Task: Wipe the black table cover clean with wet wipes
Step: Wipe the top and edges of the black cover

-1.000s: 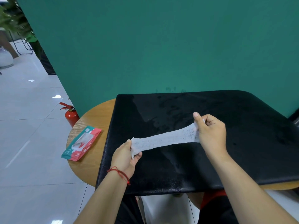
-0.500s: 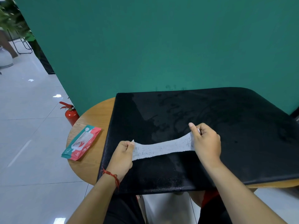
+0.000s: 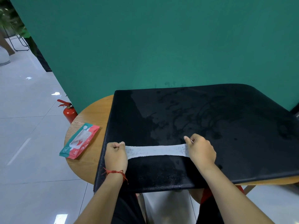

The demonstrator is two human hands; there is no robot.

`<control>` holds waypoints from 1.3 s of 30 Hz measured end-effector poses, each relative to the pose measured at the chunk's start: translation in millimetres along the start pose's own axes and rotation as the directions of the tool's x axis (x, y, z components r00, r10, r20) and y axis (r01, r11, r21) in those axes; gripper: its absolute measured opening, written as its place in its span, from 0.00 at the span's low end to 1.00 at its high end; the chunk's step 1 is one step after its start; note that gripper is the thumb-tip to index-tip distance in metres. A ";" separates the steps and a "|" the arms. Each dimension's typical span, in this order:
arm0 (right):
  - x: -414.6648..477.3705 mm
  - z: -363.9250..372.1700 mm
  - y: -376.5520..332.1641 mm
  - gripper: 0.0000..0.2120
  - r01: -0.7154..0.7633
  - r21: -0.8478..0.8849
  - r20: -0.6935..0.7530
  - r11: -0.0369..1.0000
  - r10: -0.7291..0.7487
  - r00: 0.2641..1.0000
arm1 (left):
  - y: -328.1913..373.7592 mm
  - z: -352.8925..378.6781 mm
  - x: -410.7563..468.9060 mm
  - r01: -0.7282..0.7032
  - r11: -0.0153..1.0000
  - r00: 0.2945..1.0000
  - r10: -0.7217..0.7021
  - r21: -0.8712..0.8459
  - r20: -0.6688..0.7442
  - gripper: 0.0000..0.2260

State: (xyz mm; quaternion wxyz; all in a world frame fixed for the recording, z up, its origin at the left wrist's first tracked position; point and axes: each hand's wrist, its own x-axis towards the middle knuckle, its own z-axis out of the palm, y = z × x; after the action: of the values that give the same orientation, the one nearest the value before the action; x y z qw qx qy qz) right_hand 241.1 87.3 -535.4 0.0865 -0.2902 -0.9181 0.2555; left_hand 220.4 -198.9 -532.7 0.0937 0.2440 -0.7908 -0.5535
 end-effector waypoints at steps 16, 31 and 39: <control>-3.8 19.0 10.3 0.21 0.114 -0.181 -0.049 0.977 -0.125 0.991 | -15.1 -1.6 10.2 -0.345 0.666 0.930 0.337 0.661 0.146 0.11; -64.1 17.2 -5.9 0.08 0.798 -0.081 -0.004 0.598 -0.800 0.599 | -13.1 -7.0 -32.2 -0.819 0.296 0.542 0.682 0.492 0.491 0.16; -41.5 35.1 26.4 0.09 0.619 0.051 0.041 0.784 -0.621 0.783 | -54.0 -14.5 -23.5 -0.683 0.280 0.730 0.311 0.675 0.609 0.32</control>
State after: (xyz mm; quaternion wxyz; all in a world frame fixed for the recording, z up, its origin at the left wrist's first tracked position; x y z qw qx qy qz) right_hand 277.1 67.2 -579.6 0.1453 0.0362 -0.9600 0.2367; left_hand 262.0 -213.8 -574.2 -0.0190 -0.1157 -0.9921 -0.0438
